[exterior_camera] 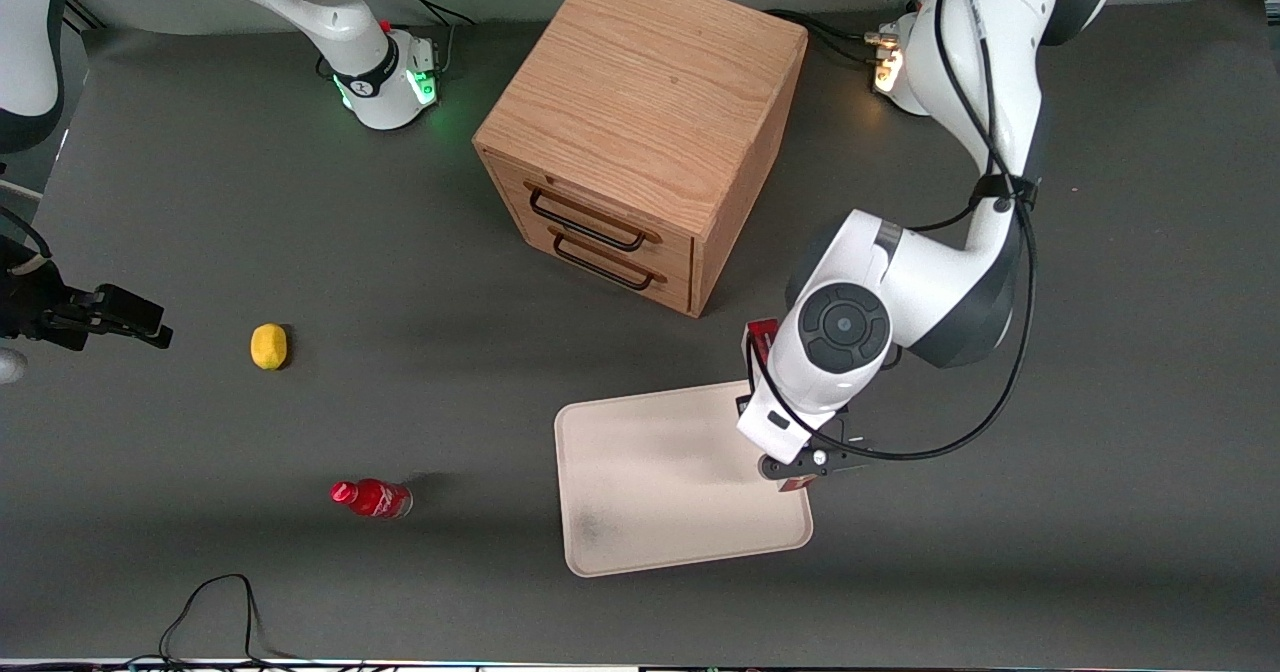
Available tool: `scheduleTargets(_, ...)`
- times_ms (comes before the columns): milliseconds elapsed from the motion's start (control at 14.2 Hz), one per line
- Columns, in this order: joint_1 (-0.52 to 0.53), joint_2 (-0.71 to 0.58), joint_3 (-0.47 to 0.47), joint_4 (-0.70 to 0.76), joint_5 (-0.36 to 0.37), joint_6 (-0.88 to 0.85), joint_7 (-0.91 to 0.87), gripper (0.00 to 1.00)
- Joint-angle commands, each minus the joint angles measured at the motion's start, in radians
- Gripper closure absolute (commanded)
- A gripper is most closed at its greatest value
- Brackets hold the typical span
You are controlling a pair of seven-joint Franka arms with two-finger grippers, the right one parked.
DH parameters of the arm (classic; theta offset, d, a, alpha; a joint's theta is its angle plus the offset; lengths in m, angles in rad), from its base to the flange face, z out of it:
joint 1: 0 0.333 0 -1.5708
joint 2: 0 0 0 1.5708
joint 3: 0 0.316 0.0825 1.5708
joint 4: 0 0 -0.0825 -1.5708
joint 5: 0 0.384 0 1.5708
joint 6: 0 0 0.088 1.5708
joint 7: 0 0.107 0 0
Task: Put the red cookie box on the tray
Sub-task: 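Carry the held cookie box over the white tray, then lower the cookie box onto the tray beside its rim and open the left gripper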
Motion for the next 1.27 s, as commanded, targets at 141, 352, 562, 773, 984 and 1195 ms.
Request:
scheduleTargets(141,0.000,0.026,0.002,-0.067,0.002,0.111,0.000,1.00)
scheduleTargets(352,0.004,0.081,0.003,-0.068,0.006,0.168,0.000,1.00)
scheduleTargets(562,0.011,0.120,0.003,-0.068,0.008,0.202,0.014,1.00)
scheduleTargets(773,0.020,0.134,0.003,-0.073,0.008,0.208,0.030,1.00)
scheduleTargets(984,0.023,0.134,0.003,-0.079,0.008,0.210,0.035,1.00)
scheduleTargets(1195,0.026,0.129,0.000,-0.076,0.005,0.208,0.038,1.00)
